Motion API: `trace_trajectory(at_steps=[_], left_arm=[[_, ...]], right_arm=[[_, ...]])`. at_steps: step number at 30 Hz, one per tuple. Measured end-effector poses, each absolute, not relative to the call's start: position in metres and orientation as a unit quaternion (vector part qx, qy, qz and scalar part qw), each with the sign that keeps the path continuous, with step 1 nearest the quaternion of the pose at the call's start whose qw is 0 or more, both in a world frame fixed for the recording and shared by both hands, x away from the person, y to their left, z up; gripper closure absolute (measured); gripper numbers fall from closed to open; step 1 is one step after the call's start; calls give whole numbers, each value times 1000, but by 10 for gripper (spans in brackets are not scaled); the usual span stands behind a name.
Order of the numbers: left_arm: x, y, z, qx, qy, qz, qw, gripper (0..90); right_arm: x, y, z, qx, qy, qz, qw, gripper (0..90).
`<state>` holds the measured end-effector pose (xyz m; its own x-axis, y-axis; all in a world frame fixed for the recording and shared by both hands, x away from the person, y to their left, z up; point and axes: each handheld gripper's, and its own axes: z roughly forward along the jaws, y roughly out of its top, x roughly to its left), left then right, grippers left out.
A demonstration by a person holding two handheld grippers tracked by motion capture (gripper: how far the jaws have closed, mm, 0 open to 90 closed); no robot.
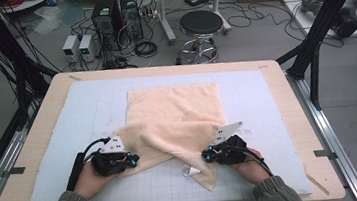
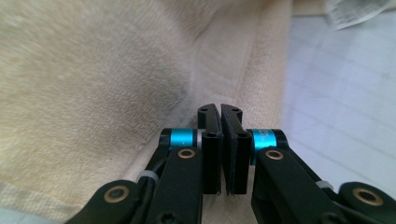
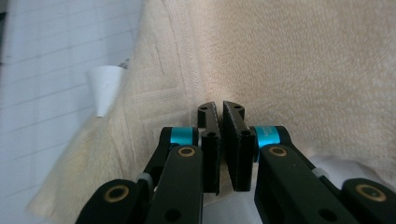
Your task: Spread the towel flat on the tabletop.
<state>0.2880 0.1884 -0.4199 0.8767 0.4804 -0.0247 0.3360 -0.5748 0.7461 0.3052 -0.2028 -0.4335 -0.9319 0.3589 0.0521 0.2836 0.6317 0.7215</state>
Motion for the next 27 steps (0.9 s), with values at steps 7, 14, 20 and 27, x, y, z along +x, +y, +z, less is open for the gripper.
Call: trace_trajectory(at_steps=[7,14,20,27], left_arm=[[233,214,-365,872,209,124,424,873],[197,219,-332,856,174,118,473,724],[239,206,-380,862,195,114,455,619],[282,188,-426,879,224,92,412,546]], right_arm=[[257,-228,-378,149,880,445,73,856],[220,-239,-336,113,865,482,78,728],[252,-225,-371,137,881,444,87,631],[297,-214,-424,175,900,393,68,589]])
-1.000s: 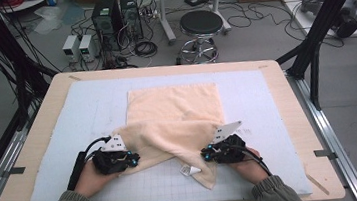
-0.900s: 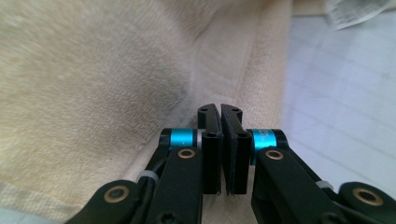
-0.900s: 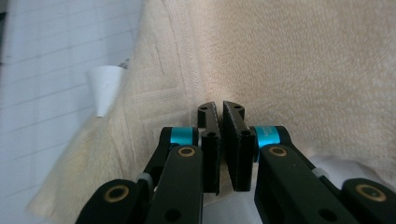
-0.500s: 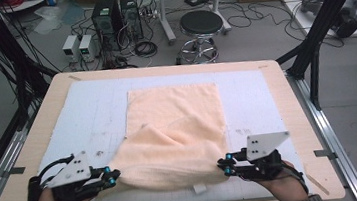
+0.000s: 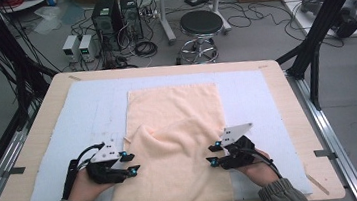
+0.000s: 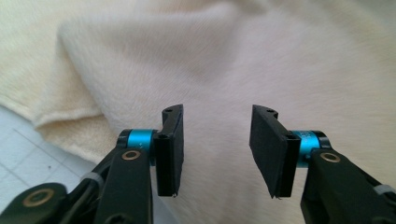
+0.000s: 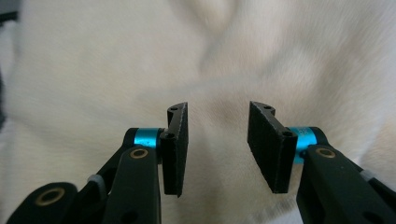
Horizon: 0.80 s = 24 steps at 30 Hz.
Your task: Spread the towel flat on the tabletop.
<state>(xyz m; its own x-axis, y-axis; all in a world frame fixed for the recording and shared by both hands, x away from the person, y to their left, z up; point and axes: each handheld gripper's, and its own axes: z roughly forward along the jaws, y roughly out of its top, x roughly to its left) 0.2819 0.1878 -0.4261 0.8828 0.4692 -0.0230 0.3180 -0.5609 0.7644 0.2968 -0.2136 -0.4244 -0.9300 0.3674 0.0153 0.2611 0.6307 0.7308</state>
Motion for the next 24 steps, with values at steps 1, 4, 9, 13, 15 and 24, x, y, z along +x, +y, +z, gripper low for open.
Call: trace_trajectory(at_steps=[1,4,9,13,15,24], left_arm=[[284,185,-430,884,222,85,403,548],[282,181,-437,892,210,89,390,610],[268,182,-427,897,207,90,379,858],[235,194,-406,886,194,78,415,863],[218,200,-393,883,183,72,427,863],[205,207,-379,872,173,81,450,664]], right_arm=[[299,-211,-429,176,906,380,64,612],[301,-208,-438,177,906,380,50,743],[291,-207,-434,158,913,374,42,866],[264,-215,-416,136,908,394,44,868],[245,-219,-403,118,903,410,40,868],[223,-228,-364,84,881,462,66,740]])
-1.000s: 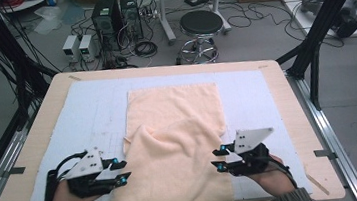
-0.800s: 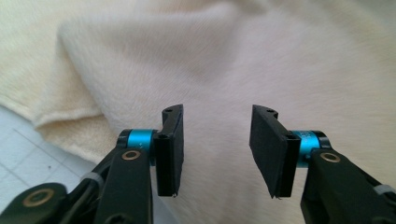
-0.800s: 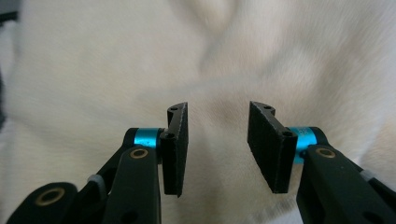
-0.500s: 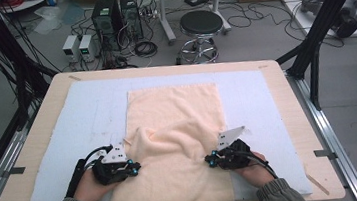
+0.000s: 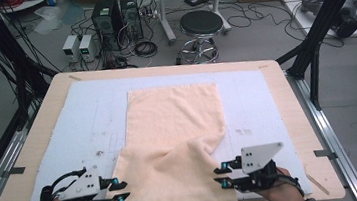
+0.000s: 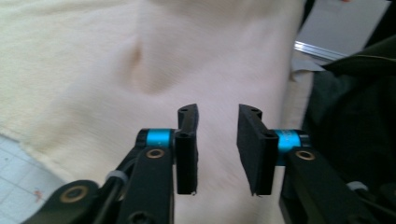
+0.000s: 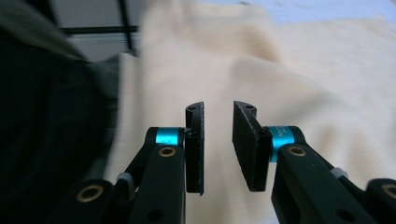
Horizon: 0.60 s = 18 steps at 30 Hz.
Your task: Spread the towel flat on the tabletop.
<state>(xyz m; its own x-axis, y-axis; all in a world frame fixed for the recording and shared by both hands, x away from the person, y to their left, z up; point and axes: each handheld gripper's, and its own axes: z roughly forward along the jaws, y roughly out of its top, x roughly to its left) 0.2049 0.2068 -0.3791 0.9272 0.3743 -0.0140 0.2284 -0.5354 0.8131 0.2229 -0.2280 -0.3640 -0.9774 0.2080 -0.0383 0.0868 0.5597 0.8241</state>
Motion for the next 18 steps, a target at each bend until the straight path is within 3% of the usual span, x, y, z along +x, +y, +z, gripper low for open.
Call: trace_trajectory(at_steps=[7,11,15,18], left_arm=[[253,200,-426,881,225,82,408,640],[263,194,-436,891,221,73,390,646],[260,193,-435,893,218,66,388,794],[254,191,-432,894,216,64,387,833]], right_arm=[[269,-223,-415,134,902,405,64,699],[280,-213,-430,137,914,378,56,685],[283,-205,-433,132,917,375,32,841],[279,-211,-429,136,918,372,30,848]])
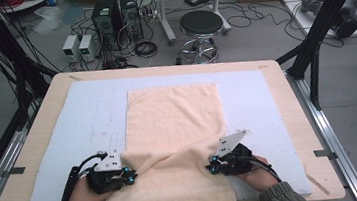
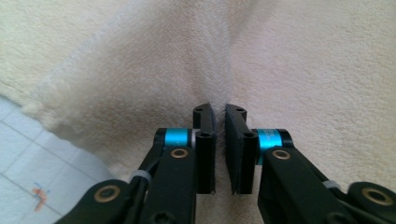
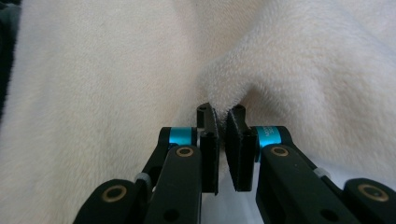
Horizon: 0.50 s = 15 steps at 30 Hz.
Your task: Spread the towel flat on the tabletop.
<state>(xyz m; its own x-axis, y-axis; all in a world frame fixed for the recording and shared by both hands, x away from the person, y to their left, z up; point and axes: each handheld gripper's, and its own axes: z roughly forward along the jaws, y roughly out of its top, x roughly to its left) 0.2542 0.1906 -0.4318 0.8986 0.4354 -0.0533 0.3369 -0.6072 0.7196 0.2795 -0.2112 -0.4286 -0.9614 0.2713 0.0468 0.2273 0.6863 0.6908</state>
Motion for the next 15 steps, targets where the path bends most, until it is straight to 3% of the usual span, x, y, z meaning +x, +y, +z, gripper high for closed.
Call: trace_trajectory(at_steps=[7,11,15], left_arm=[[235,179,-412,885,173,32,431,829],[234,184,-400,873,176,40,452,693],[247,194,-397,864,203,73,454,650]], right_arm=[[252,-249,-397,144,913,378,54,828],[247,-263,-385,156,895,414,60,713],[261,-271,-389,183,881,430,76,712]])
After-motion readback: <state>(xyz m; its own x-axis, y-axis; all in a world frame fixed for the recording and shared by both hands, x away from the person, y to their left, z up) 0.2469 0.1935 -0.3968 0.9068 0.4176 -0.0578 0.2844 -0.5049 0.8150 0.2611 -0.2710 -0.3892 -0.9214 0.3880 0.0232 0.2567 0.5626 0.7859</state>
